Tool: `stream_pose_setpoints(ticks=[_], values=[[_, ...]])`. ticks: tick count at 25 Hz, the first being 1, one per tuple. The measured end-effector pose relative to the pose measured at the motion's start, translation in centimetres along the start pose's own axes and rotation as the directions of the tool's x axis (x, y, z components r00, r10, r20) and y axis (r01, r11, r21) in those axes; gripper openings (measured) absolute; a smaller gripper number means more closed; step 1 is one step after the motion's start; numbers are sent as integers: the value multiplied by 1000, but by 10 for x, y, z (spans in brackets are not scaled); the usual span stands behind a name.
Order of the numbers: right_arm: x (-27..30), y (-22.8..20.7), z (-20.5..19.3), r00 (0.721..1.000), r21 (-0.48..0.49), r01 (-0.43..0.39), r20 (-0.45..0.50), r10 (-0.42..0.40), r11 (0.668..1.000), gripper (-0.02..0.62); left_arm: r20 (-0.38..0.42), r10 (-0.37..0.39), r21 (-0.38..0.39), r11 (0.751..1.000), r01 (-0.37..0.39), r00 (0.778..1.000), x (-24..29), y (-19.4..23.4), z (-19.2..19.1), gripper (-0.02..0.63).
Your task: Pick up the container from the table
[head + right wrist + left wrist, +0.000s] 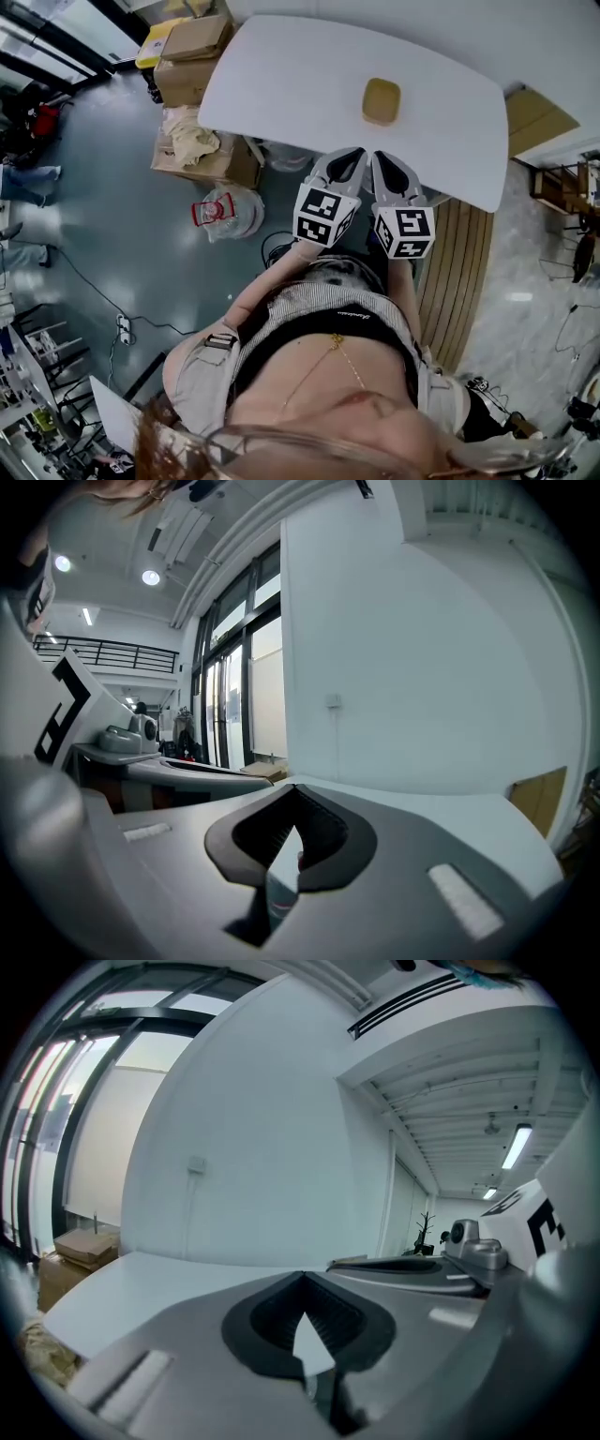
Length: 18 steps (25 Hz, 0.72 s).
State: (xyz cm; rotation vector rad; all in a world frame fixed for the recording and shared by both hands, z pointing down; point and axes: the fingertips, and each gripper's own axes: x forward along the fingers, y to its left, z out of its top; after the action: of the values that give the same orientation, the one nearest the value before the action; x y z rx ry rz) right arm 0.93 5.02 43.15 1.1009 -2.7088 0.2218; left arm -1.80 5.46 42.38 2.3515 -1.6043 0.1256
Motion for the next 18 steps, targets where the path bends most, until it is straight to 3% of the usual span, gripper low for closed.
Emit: stream_pose_setpoints(ticks=[8,18], values=[[50,1,7,998,13,59,-5,-59,998,25,-12,-66,8,998,66,998,21,46,10,0],[62,-4,0,989,40,147,-37,-145,988,25,-28,-140,-4,990,140,990,28,59,5,0]])
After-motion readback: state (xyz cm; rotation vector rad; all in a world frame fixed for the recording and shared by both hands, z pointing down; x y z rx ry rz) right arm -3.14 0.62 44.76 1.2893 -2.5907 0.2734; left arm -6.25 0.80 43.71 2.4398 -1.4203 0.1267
